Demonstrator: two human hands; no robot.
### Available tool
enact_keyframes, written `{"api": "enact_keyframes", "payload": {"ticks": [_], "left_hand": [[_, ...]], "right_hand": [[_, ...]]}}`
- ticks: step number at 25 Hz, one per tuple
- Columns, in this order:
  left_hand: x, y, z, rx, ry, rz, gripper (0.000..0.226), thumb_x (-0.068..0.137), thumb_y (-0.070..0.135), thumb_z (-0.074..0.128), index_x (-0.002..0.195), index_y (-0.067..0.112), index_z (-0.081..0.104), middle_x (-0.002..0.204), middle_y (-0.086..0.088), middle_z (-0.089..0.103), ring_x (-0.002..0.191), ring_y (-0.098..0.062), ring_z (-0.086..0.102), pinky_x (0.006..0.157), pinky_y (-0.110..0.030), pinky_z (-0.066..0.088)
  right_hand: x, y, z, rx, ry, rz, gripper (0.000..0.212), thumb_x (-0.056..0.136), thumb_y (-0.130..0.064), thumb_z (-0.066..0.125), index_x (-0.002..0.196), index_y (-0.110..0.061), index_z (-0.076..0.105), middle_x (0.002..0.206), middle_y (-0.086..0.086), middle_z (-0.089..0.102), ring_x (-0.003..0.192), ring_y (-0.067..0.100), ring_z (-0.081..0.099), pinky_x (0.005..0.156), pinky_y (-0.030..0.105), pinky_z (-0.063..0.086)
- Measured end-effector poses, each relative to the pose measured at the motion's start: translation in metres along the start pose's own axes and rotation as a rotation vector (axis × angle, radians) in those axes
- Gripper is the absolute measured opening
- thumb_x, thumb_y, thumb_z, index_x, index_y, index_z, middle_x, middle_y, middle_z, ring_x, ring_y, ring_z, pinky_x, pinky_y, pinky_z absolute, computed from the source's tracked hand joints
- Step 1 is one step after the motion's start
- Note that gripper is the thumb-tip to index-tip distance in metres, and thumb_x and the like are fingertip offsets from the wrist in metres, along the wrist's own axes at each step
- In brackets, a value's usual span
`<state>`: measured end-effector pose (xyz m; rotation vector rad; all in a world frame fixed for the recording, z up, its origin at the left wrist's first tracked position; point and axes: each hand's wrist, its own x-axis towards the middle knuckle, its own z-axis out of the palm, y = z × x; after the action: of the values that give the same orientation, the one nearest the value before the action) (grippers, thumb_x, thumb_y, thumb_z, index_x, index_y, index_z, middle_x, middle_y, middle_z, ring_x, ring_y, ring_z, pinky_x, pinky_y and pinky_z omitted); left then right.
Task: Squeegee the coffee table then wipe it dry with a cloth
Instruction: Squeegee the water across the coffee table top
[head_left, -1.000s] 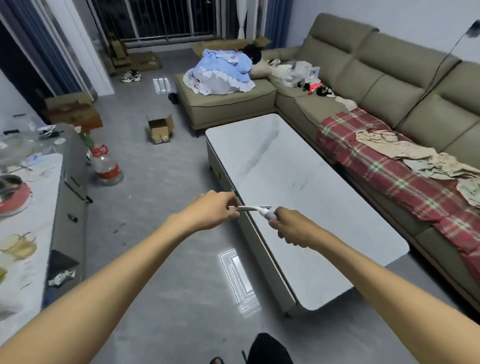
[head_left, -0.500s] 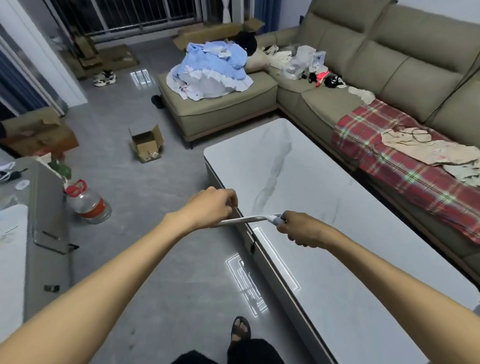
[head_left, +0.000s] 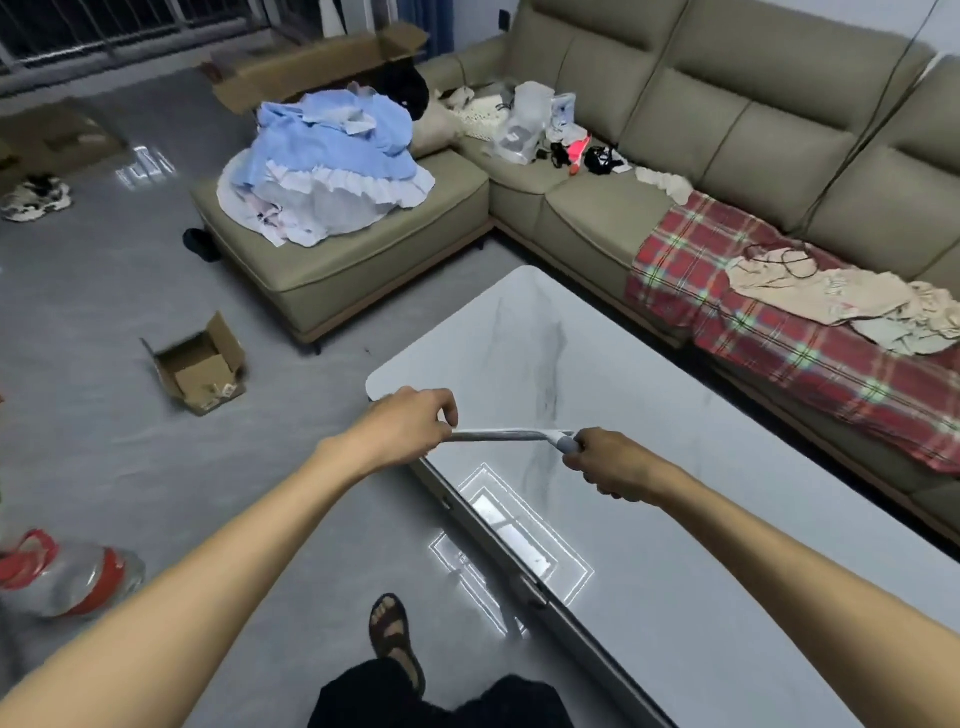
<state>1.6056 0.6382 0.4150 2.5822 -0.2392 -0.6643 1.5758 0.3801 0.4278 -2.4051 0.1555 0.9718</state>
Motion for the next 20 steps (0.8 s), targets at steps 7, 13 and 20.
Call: {"api": "enact_keyframes", "payload": {"ticks": [7,13,20], "left_hand": [[0.157,-0.044,-0.092,0.028,-0.037,0.081,0.015,0.086,0.025,0.044,0.073,0.027,0.052,0.075,0.000,0.070,0.079,-0.022,0.065,0.069,-0.034,0.053],[0.311,-0.092,-0.098,0.092,-0.116,-0.010,0.014,0.083,0.026,0.046,0.077,0.022,0.058,0.079,0.004,0.068,0.079,-0.021,0.063,0.073,-0.038,0.053],[0.481,-0.126,-0.102,0.043,-0.125,-0.098,0.023,0.085,0.025,0.052,0.064,0.023,0.044,0.074,0.002,0.056,0.077,-0.025,0.054,0.062,-0.031,0.036]], "right_hand": [[0.124,-0.058,-0.062,0.241,0.139,0.132,0.027,0.097,-0.036,0.041,0.081,-0.016,0.048,0.072,0.006,0.053,0.053,0.021,0.044,0.039,0.020,0.028],[0.287,-0.052,-0.086,0.476,0.059,0.237,0.034,0.100,-0.038,0.037,0.075,-0.016,0.042,0.065,0.010,0.045,0.046,0.018,0.040,0.040,0.020,0.025],[0.418,-0.049,-0.131,0.643,0.198,0.370,0.024,0.099,-0.033,0.039,0.092,-0.011,0.046,0.069,0.009,0.050,0.049,0.020,0.042,0.035,0.016,0.025]]}}
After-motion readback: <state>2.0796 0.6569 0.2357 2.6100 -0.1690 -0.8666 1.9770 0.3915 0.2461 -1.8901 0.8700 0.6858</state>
